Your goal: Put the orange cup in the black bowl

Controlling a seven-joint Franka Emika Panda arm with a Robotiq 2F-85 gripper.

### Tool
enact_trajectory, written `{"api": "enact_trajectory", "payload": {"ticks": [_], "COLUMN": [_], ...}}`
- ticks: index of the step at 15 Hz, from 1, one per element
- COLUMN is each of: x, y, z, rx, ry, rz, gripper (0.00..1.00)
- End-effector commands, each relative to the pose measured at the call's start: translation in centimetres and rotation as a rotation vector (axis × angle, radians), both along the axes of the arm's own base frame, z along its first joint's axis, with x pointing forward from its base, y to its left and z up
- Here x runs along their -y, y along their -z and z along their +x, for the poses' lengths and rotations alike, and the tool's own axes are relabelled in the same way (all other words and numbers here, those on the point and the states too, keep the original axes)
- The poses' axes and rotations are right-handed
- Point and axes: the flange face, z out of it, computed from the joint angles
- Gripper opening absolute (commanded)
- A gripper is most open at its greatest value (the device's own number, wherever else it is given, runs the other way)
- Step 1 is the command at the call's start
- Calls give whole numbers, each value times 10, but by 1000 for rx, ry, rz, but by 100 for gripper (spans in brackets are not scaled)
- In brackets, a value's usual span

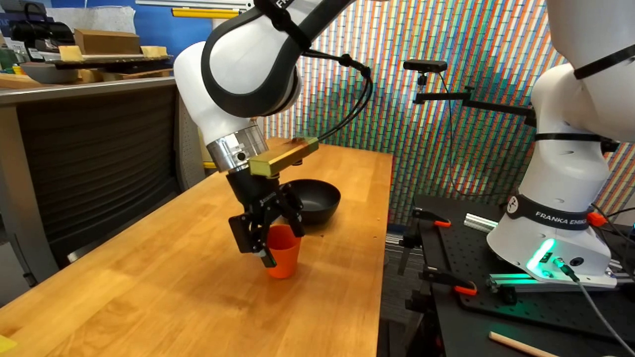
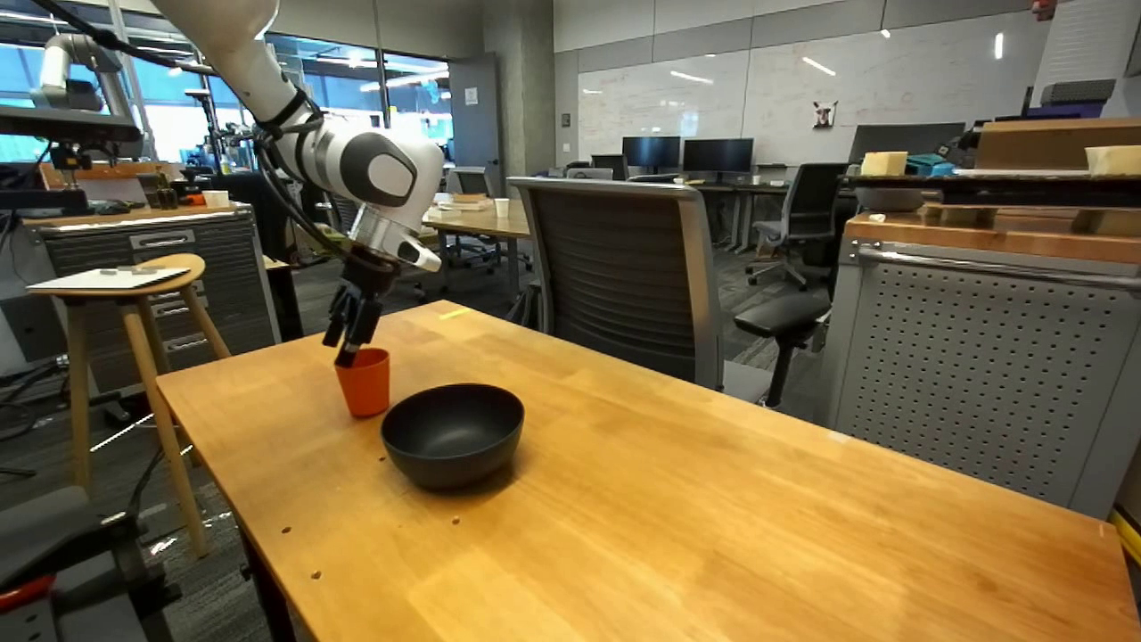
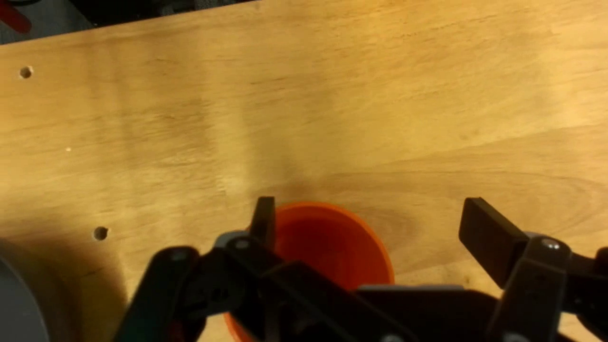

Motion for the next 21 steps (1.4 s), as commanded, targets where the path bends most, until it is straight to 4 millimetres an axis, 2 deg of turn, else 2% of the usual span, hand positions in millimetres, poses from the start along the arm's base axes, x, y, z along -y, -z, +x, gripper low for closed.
{"api": "enact_trajectory", "payload": {"ticks": [1, 2, 3, 5, 13, 15, 18, 21], "x": [5, 5, 5, 4, 5, 11, 22, 39], "y": [-3, -1, 0, 1, -13, -25, -48, -87], "z": [-6, -6, -5, -3, 3, 3, 4, -1], "rx": [11, 12, 18, 28, 92, 117, 154, 208], "ry": [27, 28, 25, 23, 37, 53, 84, 132], "rz": [-49, -54, -54, -64, -84, -89, -104, -161], "gripper": [100, 100, 75, 66, 2, 0, 2, 2]}}
